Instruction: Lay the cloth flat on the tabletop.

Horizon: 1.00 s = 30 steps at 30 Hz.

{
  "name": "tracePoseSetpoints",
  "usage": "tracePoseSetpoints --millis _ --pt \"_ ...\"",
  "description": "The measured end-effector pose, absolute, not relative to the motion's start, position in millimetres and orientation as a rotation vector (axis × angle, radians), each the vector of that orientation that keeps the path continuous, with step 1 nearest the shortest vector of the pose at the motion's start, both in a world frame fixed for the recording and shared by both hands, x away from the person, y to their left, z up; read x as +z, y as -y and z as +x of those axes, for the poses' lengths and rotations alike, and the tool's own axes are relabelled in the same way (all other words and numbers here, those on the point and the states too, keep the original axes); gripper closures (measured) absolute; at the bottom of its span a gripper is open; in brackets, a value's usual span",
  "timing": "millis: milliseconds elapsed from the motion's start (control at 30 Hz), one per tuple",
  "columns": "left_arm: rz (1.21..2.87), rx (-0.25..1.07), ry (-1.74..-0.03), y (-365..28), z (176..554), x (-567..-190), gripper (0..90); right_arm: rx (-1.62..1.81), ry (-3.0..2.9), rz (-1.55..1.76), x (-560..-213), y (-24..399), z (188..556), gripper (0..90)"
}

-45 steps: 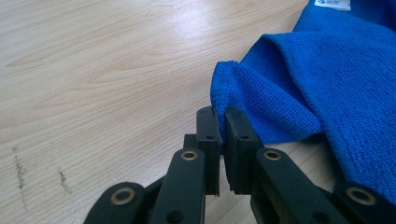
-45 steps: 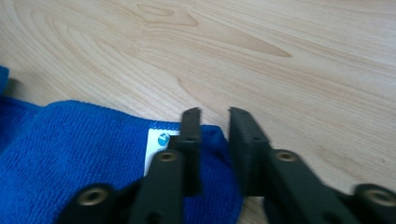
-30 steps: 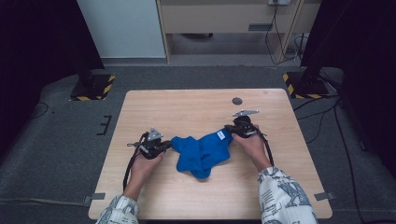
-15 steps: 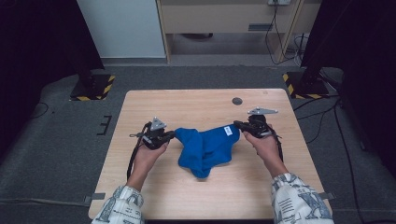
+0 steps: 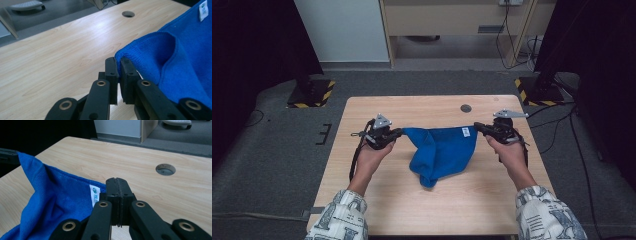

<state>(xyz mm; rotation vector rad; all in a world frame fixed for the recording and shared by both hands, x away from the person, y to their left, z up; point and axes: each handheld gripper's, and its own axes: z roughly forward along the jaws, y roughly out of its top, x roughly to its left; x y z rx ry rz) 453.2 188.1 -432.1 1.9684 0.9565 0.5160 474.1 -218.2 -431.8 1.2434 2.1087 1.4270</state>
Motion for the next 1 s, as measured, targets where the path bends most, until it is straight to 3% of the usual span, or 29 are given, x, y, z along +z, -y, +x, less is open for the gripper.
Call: tracePoseSetpoints --millis 1000 --pt "1.901 0.594 -0.857 -185.2 445.6 -381.5 84.7 1.462 -1.997 1.157 -380.8 229.8 460.9 90.0"
